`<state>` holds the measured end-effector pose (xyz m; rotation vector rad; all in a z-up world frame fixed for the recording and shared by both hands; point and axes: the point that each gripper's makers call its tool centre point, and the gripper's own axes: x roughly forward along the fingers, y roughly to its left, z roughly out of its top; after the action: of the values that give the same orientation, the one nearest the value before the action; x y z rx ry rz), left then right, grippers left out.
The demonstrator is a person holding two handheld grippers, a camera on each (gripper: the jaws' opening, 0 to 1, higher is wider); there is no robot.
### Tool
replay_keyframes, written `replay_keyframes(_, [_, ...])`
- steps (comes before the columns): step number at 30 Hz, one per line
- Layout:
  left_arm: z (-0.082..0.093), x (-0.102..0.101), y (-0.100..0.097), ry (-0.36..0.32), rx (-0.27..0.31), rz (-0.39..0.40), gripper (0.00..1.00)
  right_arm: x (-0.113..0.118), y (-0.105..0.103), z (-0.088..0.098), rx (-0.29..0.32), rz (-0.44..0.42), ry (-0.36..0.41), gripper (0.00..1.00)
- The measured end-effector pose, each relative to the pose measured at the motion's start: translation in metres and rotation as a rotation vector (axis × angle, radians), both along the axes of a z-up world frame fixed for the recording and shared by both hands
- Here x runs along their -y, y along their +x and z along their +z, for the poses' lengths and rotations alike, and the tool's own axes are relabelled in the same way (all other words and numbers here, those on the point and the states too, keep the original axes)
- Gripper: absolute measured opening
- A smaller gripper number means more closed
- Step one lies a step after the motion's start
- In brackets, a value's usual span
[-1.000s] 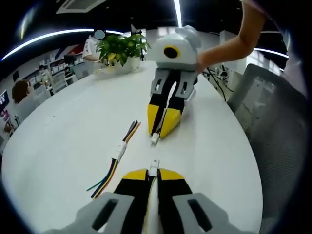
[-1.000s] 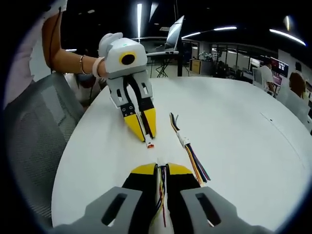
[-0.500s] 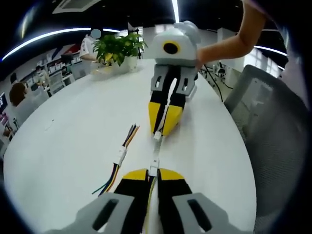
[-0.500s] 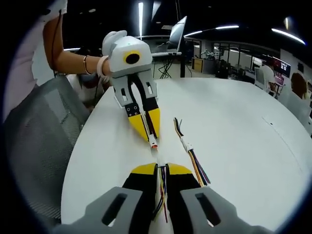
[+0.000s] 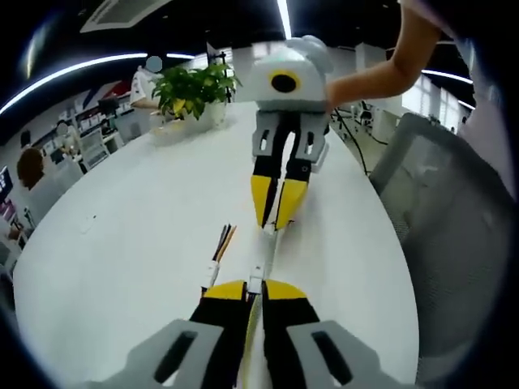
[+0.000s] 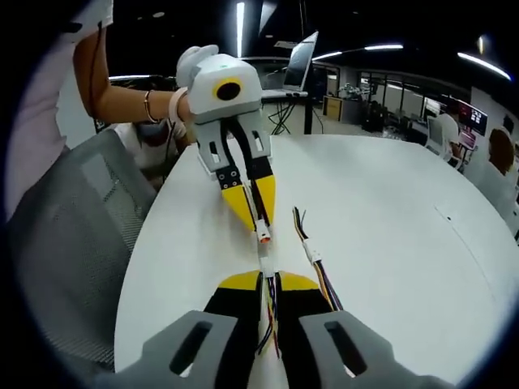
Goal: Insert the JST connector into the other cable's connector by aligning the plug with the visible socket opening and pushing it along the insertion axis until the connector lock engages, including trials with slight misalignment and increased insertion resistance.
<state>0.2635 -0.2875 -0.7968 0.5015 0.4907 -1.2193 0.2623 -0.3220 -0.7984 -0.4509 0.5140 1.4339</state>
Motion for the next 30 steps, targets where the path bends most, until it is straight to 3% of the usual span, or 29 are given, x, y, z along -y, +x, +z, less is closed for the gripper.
replay_keyframes(9, [0.014, 0.008, -0.001, 0.001, 0.039, -0.045, 0.0, -0.003, -0.004, 0.003, -0.008, 0.002, -0.005, 0.03])
replay_keyframes(30, [0.011, 0.014, 0.0, 0.022, 0.074, -0.086, 0.0, -0.008, -0.01, 0.008, -0.036, 0.009, -0.027, 0.03])
